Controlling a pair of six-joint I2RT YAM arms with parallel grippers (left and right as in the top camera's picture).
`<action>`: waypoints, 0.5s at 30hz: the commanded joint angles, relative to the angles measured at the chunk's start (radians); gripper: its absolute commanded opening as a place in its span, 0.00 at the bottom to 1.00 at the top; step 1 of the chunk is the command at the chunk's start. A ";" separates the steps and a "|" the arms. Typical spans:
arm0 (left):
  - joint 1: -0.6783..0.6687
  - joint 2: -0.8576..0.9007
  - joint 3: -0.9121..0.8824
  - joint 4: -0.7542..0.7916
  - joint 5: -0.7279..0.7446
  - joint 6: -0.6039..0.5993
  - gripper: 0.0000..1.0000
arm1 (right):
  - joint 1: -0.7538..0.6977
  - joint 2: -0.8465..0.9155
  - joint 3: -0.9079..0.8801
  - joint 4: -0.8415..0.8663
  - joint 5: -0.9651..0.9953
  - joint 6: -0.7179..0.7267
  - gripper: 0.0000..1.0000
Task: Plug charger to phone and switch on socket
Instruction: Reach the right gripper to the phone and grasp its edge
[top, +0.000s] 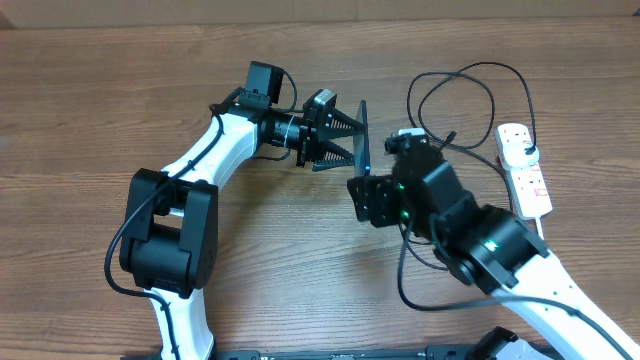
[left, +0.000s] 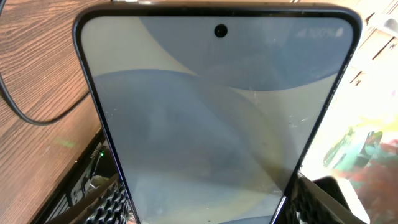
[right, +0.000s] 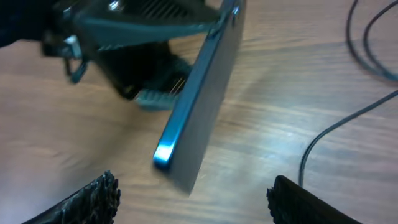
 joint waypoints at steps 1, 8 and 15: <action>0.000 0.003 0.023 0.004 0.053 -0.003 0.24 | 0.006 0.024 0.020 0.017 0.106 0.016 0.77; 0.000 0.003 0.023 0.004 0.052 -0.003 0.24 | 0.006 0.087 0.020 0.065 0.107 0.030 0.74; 0.000 0.003 0.023 0.004 0.052 -0.003 0.24 | 0.006 0.126 0.020 0.098 0.107 0.042 0.66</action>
